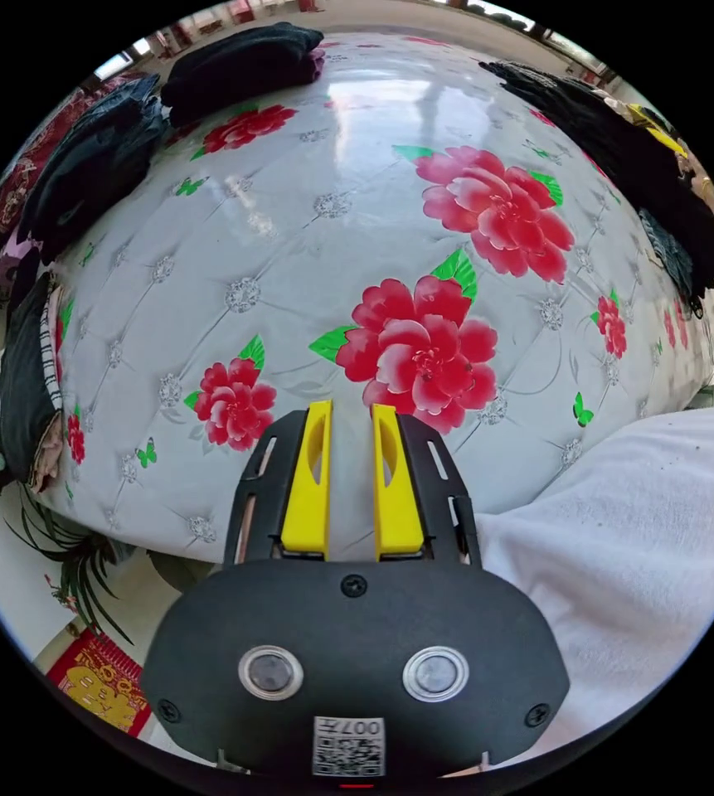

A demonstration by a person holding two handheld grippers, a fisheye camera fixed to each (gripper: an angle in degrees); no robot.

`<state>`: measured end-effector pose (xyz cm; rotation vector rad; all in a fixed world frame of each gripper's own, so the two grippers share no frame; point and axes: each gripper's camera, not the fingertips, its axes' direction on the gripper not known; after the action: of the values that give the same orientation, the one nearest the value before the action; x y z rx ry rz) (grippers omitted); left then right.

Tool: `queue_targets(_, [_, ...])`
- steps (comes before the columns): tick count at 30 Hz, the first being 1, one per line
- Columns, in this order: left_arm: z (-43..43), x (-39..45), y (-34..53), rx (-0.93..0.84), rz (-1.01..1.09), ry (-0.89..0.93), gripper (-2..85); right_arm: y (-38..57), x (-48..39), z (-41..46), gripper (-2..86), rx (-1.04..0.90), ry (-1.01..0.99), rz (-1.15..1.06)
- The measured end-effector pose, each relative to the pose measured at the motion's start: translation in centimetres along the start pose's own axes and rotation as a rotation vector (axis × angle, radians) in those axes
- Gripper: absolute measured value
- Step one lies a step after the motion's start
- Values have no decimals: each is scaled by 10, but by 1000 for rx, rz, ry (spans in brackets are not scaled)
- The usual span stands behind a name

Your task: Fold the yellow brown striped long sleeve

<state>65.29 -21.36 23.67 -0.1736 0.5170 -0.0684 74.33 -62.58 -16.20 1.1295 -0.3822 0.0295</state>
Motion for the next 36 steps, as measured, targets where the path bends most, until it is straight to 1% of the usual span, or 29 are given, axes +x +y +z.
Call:
queue_targets(1, [4, 1, -3, -12, -13, -1, 75, -43, 29, -5, 106, 40, 35, 66])
queue_targets(3, [9, 4, -6, -28, -29, -8, 75, -96, 66, -1, 100, 54, 68, 149])
queue_targets(6, [17, 8, -10, -47, -59, -26, 74, -151, 116, 24, 71, -25, 55, 267])
queue_targets(7, [20, 10, -11, -51, -65, -36, 74, -164, 135, 34, 49, -76, 15, 319])
queue_targets(8, [22, 11, -11, -53, -63, -41, 74, -168, 143, 37, 38, -91, -9, 351])
queue_targets(9, [24, 13, -12, -58, -54, -50, 73, -172, 156, 36, 26, -89, -80, 390])
queue_targets(10, [27, 14, -12, -61, -45, -54, 73, -171, 161, 26, 17, -40, -177, 379])
queue_targets(12, [31, 11, -12, -65, -33, -43, 74, -167, 152, 2, 8, 50, -294, 337])
queue_targets(14, [35, 4, -11, -66, -31, -14, 75, -158, 120, -23, 3, 72, -369, 218])
queue_targets(16, [39, -6, -9, -66, -27, 23, 76, -124, 50, -59, 0, 45, -479, -19])
queue_targets(17, [40, -7, -9, -66, -23, 27, 77, -110, 30, -68, -1, 31, -513, -80])
queue_targets(19, [44, -12, -6, -62, -5, 27, 76, -35, -54, -110, -1, -34, -585, -314])
queue_targets(20, [45, -13, -5, -57, -3, 31, 75, -12, -73, -120, -1, -47, -602, -354])
queue_targets(21, [46, -16, -1, -45, 1, 39, 67, 36, -110, -137, -1, -86, -646, -423])
queue_targets(22, [48, -20, 3, -25, -10, 52, 54, 84, -147, -150, -1, -131, -733, -479])
queue_targets(23, [48, -23, 6, -11, -25, 55, 40, 108, -167, -155, -1, -161, -789, -507])
queue_targets(24, [48, -29, 11, 22, -42, 74, 14, 158, -215, -163, -1, -229, -912, -570])
queue_targets(25, [47, -34, 16, 55, -60, 111, 10, 210, -272, -168, -1, -317, -1016, -660])
queue_targets(26, [47, -37, 18, 71, -70, 130, 9, 236, -303, -169, -1, -370, -1063, -706])
queue_targets(27, [44, -45, 23, 104, -96, 172, 11, 291, -364, -170, 0, -478, -1151, -829])
queue_targets(28, [40, -54, 30, 147, -121, 214, 15, 338, -414, -168, 1, -566, -1196, -910])
queue_targets(29, [37, -58, 35, 168, -135, 230, 18, 358, -435, -165, 1, -595, -1208, -923])
queue_targets(30, [33, -69, 45, 204, -165, 248, 23, 389, -471, -163, 3, -648, -1173, -1010])
queue_targets(31, [29, -81, 57, 234, -198, 239, 26, 412, -501, -159, 4, -714, -1030, -1130])
queue_targets(33, [25, -100, 77, 264, -236, 201, 35, 428, -520, -160, 6, -711, -876, -1211])
queue_targets(34, [24, -112, 90, 272, -256, 174, 40, 433, -519, -162, 9, -679, -847, -1244])
queue_targets(35, [24, -118, 97, 275, -264, 164, 43, 433, -518, -161, 10, -670, -826, -1235])
queue_targets(36, [22, -129, 109, 285, -282, 145, 46, 428, -510, -156, 18, -652, -792, -1166])
